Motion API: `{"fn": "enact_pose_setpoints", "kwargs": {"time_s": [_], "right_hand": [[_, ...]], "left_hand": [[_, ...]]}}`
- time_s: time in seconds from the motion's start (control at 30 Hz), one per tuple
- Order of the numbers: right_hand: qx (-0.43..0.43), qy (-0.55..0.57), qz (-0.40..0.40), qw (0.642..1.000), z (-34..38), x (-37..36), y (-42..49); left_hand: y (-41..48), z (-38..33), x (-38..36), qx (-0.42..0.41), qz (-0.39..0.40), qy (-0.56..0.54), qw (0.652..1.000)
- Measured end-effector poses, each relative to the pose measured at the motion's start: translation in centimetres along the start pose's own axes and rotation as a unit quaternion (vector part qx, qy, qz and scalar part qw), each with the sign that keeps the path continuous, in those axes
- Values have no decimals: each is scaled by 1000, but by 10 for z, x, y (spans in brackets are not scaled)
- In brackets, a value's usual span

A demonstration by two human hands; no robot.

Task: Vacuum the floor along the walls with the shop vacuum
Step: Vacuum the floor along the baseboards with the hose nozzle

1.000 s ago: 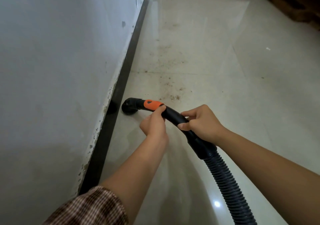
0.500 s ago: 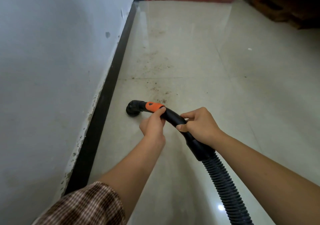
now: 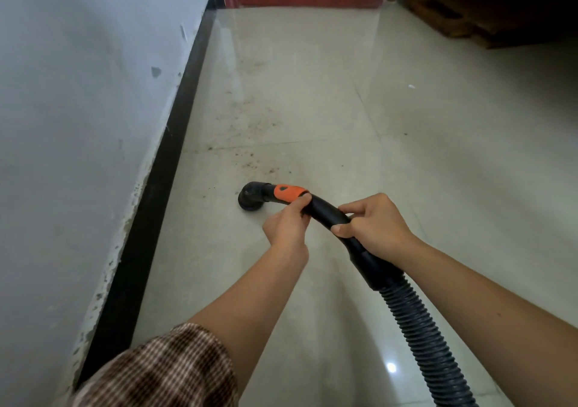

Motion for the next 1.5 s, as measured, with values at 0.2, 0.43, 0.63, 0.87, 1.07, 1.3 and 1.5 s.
{"fn": "enact_pose_setpoints", "kwargs": {"time_s": [0.2, 0.43, 0.63, 0.87, 1.07, 1.3, 1.5], "right_hand": [[-17, 4, -23, 1000, -17, 24, -12], [-48, 13, -63, 997, -37, 43, -22], [-31, 20, -99, 994, -36, 46, -15], [-7, 23, -122, 992, -32, 34, 1], [1, 52, -123, 991, -31, 25, 19], [-5, 73, -160, 984, -37, 19, 31], [-11, 53, -180, 982, -47, 28, 31]], "left_hand": [[-10, 21, -15, 23, 17, 20, 999], [-19, 45, -34, 50, 46, 40, 997], [-11, 44, -47, 58, 70, 53, 994], [12, 36, -49, 43, 79, 62, 994], [29, 28, -56, 36, 84, 76, 993], [46, 27, -66, 30, 94, 97, 990], [46, 40, -77, 45, 99, 104, 989]]}}
Point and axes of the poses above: each hand's wrist, its own y-axis towards the middle knuckle, its own x-axis out of the back of the hand, z = x × y, the point moved 2 cm from there along y, towards the middle knuckle, and after that the axes turned 2 degrees about -y, right-handed, at the moved point
